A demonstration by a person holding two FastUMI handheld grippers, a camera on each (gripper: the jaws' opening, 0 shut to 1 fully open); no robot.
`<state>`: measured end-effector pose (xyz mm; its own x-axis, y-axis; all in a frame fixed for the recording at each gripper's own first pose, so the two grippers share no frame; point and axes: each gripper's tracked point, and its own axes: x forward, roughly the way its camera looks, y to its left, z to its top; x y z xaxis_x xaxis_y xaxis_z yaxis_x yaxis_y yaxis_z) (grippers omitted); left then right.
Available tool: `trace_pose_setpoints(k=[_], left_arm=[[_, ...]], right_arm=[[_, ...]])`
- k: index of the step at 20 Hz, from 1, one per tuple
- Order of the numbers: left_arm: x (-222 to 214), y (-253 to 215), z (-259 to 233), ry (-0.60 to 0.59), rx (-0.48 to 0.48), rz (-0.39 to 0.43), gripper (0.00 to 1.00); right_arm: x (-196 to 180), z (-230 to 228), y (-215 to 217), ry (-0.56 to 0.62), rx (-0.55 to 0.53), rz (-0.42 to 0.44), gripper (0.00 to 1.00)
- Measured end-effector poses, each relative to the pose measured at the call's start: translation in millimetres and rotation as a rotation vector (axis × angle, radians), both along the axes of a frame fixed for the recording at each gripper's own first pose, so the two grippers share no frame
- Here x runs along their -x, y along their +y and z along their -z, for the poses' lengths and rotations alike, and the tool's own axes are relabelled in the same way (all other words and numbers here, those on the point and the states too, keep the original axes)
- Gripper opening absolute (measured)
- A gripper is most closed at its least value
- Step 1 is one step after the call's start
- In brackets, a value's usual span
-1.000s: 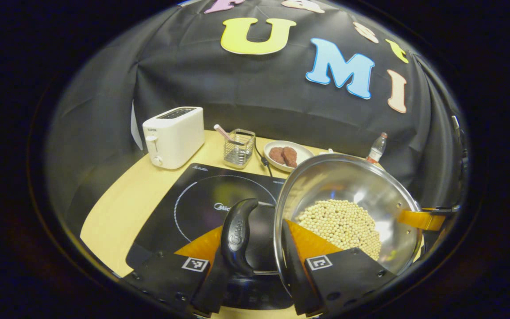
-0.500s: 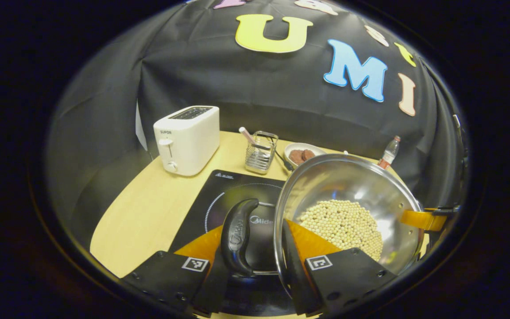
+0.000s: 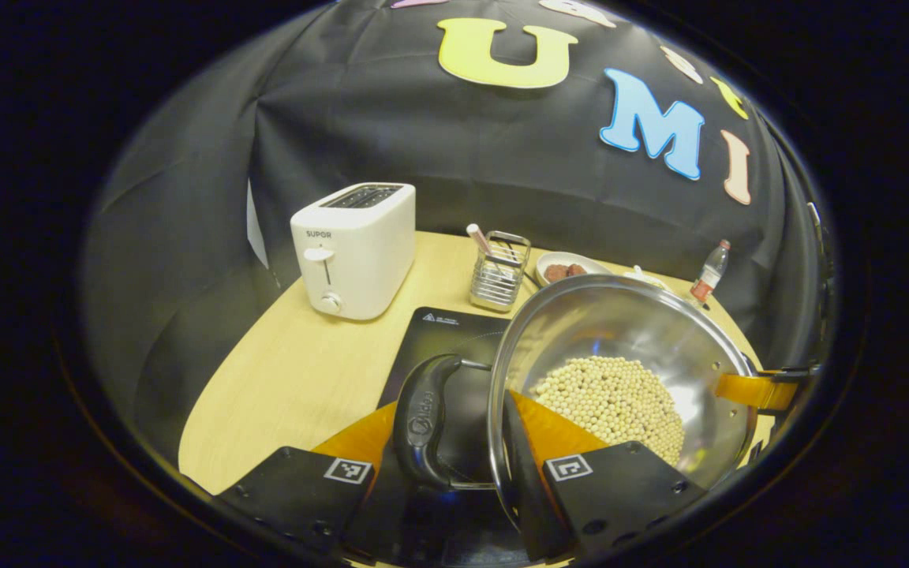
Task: First push the handle of the pot to place it horizontally, then grasp the pot with both hands and set it on the induction cooktop.
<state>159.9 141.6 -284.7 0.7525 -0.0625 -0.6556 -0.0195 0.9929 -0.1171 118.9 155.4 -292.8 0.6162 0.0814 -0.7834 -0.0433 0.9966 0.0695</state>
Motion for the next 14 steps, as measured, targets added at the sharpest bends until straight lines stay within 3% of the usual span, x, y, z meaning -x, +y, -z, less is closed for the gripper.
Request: trace_pose_setpoints(k=[3,4,7,13,14], left_arm=[[-8.1,8.4,5.2,0.006,-0.006,0.006,0.63],[-12.4,11.5,8.8,0.010,-0.006,0.007,0.66],[-18.7,24.4,14.9,0.020,-0.007,0.012,0.63],[-26.5,42.3,28.9,0.040,-0.008,0.015,0.66],[-27.5,45.2,29.8,0.043,-0.007,0.015,0.63]], right_arm=[[-4.4,5.7,12.6,0.010,-0.002,0.007,0.49],[-5.5,7.6,16.4,0.013,-0.002,0.010,0.49],[-9.4,12.4,26.4,0.024,0.001,0.020,0.49],[-12.1,24.8,45.4,0.046,0.007,0.033,0.49],[-12.9,25.9,48.2,0.049,0.008,0.035,0.49]])
